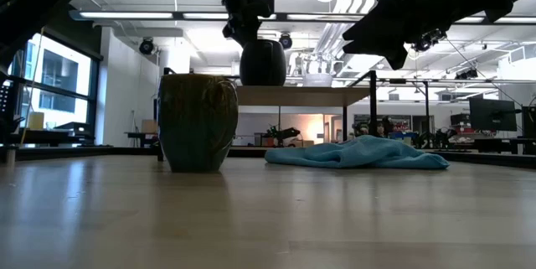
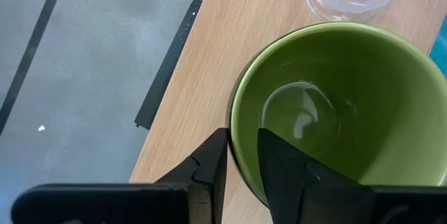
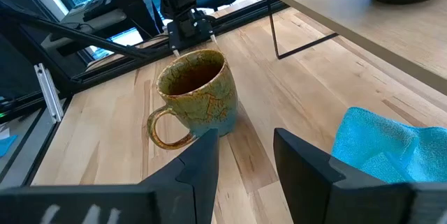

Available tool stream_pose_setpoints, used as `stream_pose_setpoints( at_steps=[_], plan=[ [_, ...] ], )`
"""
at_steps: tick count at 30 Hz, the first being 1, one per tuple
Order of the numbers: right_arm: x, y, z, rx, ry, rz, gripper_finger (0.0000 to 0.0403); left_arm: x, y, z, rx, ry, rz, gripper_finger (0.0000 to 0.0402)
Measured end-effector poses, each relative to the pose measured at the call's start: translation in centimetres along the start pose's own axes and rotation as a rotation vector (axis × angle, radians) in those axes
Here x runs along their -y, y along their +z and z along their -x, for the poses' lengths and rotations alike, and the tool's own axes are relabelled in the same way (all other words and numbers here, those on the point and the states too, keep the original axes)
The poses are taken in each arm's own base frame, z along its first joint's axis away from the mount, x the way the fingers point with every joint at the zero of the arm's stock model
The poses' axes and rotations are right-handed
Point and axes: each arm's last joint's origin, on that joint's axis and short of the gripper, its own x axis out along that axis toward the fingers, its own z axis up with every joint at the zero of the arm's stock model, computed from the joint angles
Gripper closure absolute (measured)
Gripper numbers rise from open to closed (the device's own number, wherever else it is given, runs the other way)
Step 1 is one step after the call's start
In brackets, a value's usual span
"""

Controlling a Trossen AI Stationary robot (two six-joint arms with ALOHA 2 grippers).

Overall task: Stack small to large cups/mugs on shelf
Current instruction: Put the black mug on the shelf

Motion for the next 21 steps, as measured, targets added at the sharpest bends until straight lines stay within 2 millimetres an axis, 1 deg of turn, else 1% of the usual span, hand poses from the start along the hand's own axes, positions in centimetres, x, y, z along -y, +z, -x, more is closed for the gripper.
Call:
stream_pose_setpoints(
  at_steps=[21],
  plan=[
    [-0.01,-0.01,0.0,-0.002,0.006,0.0,0.0275,-0.01,0.07,0.0,0.007,0.001,-0.069,0.0332]
  ],
)
